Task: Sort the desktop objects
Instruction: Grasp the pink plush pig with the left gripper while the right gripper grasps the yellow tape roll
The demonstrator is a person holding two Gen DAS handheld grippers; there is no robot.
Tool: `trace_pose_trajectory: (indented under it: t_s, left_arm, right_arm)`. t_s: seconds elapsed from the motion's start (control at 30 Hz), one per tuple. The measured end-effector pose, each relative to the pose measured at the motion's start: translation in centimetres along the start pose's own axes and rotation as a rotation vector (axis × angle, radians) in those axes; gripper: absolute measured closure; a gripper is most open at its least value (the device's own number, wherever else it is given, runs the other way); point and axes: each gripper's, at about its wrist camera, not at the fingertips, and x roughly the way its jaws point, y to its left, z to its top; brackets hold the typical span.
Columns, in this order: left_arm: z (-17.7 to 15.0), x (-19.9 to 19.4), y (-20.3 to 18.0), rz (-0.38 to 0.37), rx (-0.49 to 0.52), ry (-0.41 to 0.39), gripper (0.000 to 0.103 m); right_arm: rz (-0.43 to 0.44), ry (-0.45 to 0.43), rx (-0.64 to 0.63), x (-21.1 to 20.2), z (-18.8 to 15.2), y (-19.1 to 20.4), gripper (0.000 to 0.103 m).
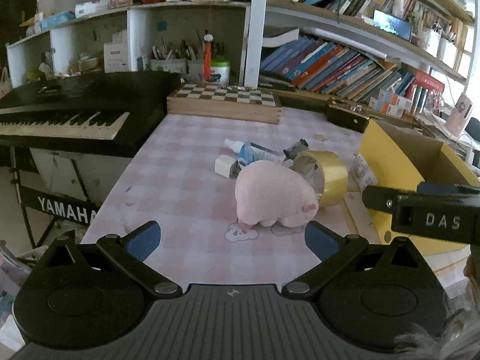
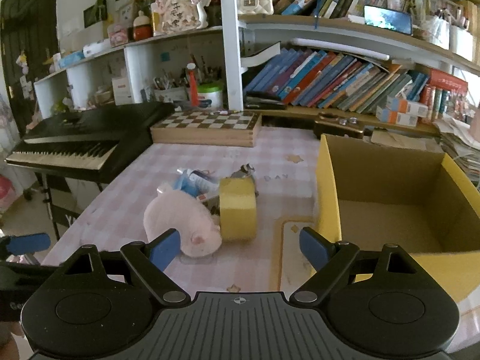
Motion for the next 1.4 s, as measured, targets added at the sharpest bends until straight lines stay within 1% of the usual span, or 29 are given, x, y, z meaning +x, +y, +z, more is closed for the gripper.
trace_pose_trajectory:
  t_s: [0.23,0.4,0.57,0.7,0.77,0.87,1.03,1.1,1.13,1.17,1.2,1.23,1.27,1.3,1.4]
  left_arm:
    - [1.2,2.6,0.2,-0.042,-0.009,0.025,0.000]
    - [1.9,5.2,-0.6,-0.053,0.053,0.039,0.000]
    - [2.9,8.3,-1.4,-0.098,0.100,0.056,0.000]
    - [3.7,10.8,-2.0,-0.136,0.143,0.051,0.000]
    - [4.0,12.1,-1.9,-0.166,0.151,0.065,0.000]
    - [4.4,13.6,-1.9,-0.226,0.143,0.087,0.000]
    - [4.4,15.7,-2.1,-0.291,0.126,0.136,0.001]
    - [4.2,16.0,-2.0,-0.313,0.104,0.151,0.008]
    - [4.1,16.0,-1.9,-0.321,0.091,0.154,0.009]
    - [4.1,16.0,-1.8,-0.323,0.084,0.157,0.012]
    - [4.2,15.9,-1.7,-0.326,0.083,0.161,0.016]
    - [4.2,15.8,-1.6,-0.330,0.083,0.165,0.019]
    - [4.3,15.6,-1.4,-0.330,0.083,0.166,0.022]
    - [4.4,15.3,-1.3,-0.327,0.084,0.165,0.025]
    - [4.6,13.8,-0.6,-0.302,0.093,0.151,0.028]
  right_arm:
    - [0.042,0.014,-0.012,2.6,1.9,-0.4,0.015]
    - [0.054,0.044,-0.014,5.1,3.5,-0.5,0.015]
    - [0.071,0.098,-0.012,7.6,4.7,-0.7,0.015]
    - [0.082,0.145,-0.018,9.7,5.6,-0.8,0.015]
    - [0.088,0.172,-0.021,10.7,5.9,-0.8,0.015]
    - [0.101,0.220,-0.025,12.2,6.0,-0.7,0.015]
    - [0.109,0.286,-0.022,14.2,5.8,-0.5,0.016]
    - [0.113,0.301,-0.022,14.8,5.7,-0.5,0.019]
    - [0.112,0.302,-0.023,15.0,5.7,-0.5,0.021]
    - [0.112,0.303,-0.024,15.1,5.7,-0.5,0.028]
    - [0.112,0.306,-0.027,15.3,5.8,-0.5,0.039]
    - [0.108,0.313,-0.030,15.4,5.8,-0.5,0.044]
    - [0.106,0.325,-0.033,15.6,5.7,-0.5,0.057]
    - [0.106,0.337,-0.035,15.8,5.6,-0.5,0.061]
    - [0.113,0.333,-0.032,15.5,5.5,-0.6,0.061]
